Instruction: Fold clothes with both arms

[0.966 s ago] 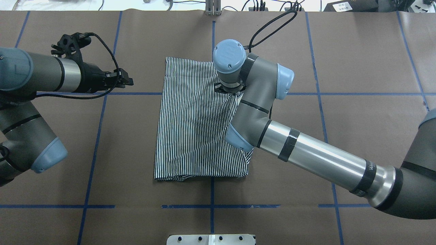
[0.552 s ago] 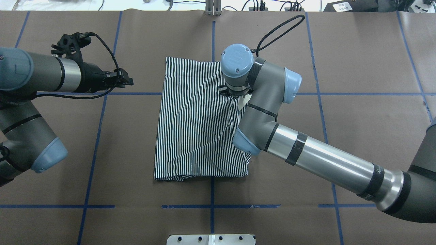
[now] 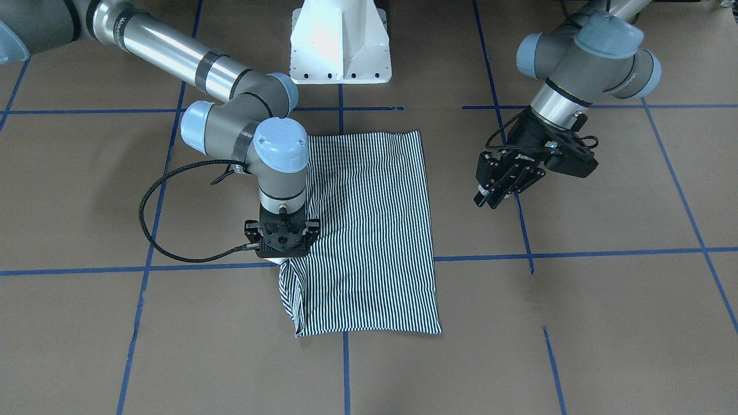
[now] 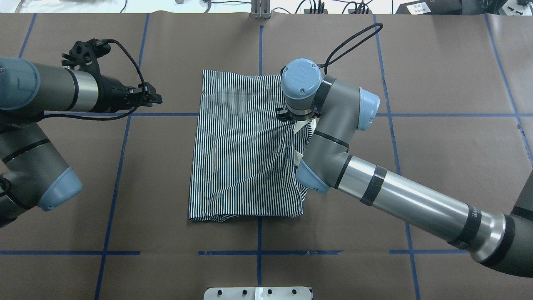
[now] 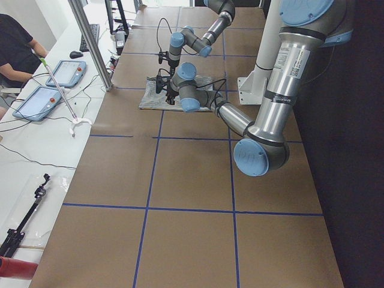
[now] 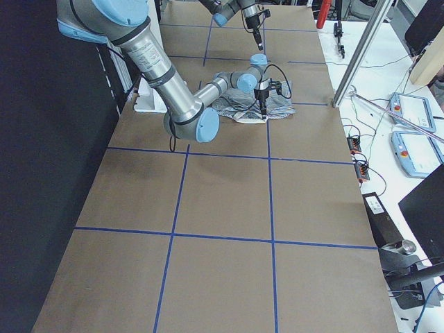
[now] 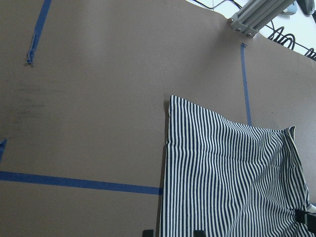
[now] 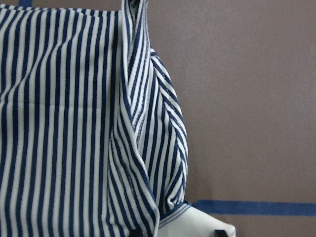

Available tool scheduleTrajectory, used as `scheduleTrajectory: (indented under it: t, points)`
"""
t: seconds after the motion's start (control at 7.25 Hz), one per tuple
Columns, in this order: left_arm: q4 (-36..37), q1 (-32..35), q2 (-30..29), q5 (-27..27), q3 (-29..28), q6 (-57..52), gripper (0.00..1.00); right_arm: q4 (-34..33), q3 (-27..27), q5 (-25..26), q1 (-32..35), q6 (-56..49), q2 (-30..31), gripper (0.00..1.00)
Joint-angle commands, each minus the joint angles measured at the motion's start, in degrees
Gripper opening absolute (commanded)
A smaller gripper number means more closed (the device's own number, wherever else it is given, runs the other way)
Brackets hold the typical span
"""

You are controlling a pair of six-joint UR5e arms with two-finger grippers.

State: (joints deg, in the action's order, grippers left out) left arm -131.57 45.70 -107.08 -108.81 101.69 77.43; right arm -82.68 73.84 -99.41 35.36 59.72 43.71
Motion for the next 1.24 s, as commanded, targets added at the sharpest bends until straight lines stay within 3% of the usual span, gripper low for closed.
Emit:
scheduleTrajectory:
  t: [0.0, 0.41, 0.55, 0.83, 1.1]
  points:
    - [0.0, 0.01, -0.06, 0.0, 0.08, 0.0, 0.38, -0.03, 0.78, 0.1, 1.2, -0.04, 0.15, 1.0]
    - [0.0, 0.09, 0.03, 0.0, 0.08, 0.0, 0.38, -0.11, -1.57, 0.18, 3.31, -1.01, -2.64, 1.0]
    - [0.0, 0.09, 0.11, 0.0, 0.08, 0.09, 0.38, -0.03, -6.64, 0.27, 3.75, -1.01, -6.93, 1.0]
    - [0.0, 0.18, 0.11, 0.0, 0.17, 0.09, 0.39, 7.13, -15.61, 0.71, 3.58, -0.66, -10.03, 1.0]
    - [0.0, 0.18, 1.34, -0.09, 0.61, 0.09, 0.39, 7.62, -19.95, 2.37, 3.58, -0.83, -11.36, 1.0]
